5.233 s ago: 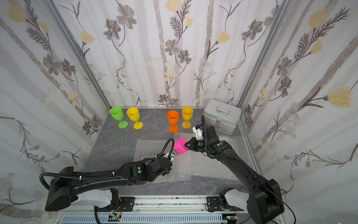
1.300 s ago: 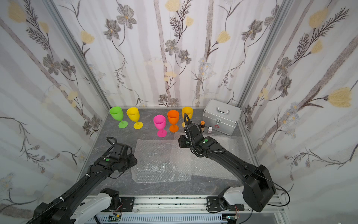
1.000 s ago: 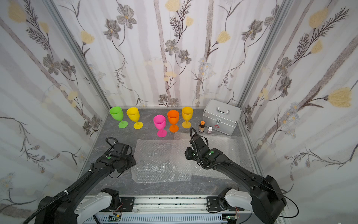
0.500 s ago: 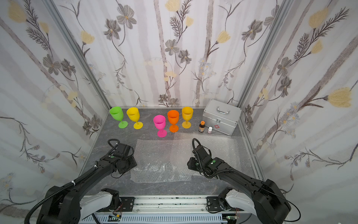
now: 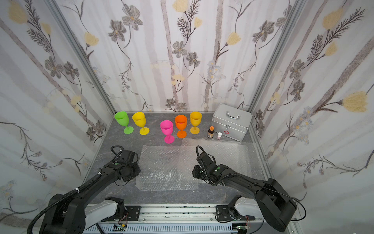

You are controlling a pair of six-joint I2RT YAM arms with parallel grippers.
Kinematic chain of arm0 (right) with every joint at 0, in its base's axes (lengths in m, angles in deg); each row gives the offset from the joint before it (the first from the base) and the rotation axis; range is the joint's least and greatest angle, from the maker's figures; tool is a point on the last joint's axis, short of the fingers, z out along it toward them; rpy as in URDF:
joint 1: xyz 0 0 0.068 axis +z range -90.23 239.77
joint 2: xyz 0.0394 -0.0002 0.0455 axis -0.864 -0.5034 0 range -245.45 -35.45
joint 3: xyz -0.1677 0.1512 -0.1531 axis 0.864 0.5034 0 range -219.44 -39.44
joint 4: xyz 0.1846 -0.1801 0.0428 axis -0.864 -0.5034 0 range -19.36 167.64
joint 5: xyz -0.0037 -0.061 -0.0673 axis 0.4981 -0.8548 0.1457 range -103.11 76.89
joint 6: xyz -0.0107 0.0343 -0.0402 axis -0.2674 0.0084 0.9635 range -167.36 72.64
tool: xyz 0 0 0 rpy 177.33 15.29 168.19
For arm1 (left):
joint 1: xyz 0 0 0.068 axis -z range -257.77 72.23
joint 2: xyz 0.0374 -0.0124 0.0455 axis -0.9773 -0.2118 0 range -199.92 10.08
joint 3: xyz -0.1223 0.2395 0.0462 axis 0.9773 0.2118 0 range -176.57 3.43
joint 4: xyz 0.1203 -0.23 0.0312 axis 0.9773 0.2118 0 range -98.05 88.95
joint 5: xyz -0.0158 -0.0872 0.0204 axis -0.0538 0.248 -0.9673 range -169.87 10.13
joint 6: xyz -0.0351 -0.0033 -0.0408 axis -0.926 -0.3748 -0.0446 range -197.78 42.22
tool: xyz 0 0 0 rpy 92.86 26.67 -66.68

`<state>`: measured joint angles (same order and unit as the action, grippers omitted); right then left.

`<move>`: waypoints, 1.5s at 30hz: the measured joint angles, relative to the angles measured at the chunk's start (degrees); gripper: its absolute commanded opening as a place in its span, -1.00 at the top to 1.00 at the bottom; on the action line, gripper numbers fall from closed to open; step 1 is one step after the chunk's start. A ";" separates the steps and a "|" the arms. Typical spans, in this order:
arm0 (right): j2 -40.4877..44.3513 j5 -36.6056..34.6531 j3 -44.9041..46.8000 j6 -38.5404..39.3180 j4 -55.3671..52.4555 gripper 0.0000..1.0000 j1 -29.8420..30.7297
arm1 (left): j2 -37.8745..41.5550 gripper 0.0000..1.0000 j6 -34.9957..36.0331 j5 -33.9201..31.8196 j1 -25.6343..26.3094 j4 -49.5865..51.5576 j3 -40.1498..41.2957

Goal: Unpack wine glasses from bubble wrap
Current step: Move the bubble wrap to the center of the board, then reset both arms

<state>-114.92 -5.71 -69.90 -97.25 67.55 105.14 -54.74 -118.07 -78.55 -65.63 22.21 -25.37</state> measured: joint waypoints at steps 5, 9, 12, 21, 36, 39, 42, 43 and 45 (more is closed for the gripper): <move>-1.01 -0.76 -0.13 0.02 -0.13 0.52 1.64 | -0.83 0.75 0.02 -1.33 -2.54 1.51 0.00; -1.79 -1.60 -1.09 0.07 -1.09 0.49 2.69 | -1.75 0.67 0.02 -1.77 -3.89 1.68 -0.02; -1.84 -2.84 -1.57 0.24 -1.95 0.49 2.84 | -1.55 0.61 0.00 -1.84 -4.46 1.75 -0.02; -1.79 -5.57 -3.23 1.60 -4.83 0.30 2.78 | 1.07 0.10 -0.20 -1.09 -5.14 1.84 -0.04; 7.48 -13.92 -4.90 7.93 -10.62 -0.50 -8.96 | 9.33 -0.65 2.27 -5.95 -10.01 4.50 -7.23; 9.44 -17.51 -6.23 10.49 -10.45 -0.99 -12.39 | 9.79 -0.88 4.02 -8.50 -10.12 1.73 -7.30; 11.06 -21.24 -6.51 13.38 -8.11 -1.00 -16.22 | 8.76 -1.00 7.17 -10.19 -10.16 -3.45 -6.75; 11.32 -22.45 -6.51 14.12 -7.23 -1.00 -17.38 | 8.11 -1.00 8.28 -10.54 -10.16 -5.11 -6.64; 11.67 -25.97 -6.49 15.74 -4.61 -1.00 -20.50 | 6.49 -1.00 11.41 -11.47 -10.16 -9.44 -6.36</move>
<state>-103.24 -31.68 -76.39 -81.51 62.94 84.64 -48.25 -106.67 -90.02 -75.79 12.77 -31.73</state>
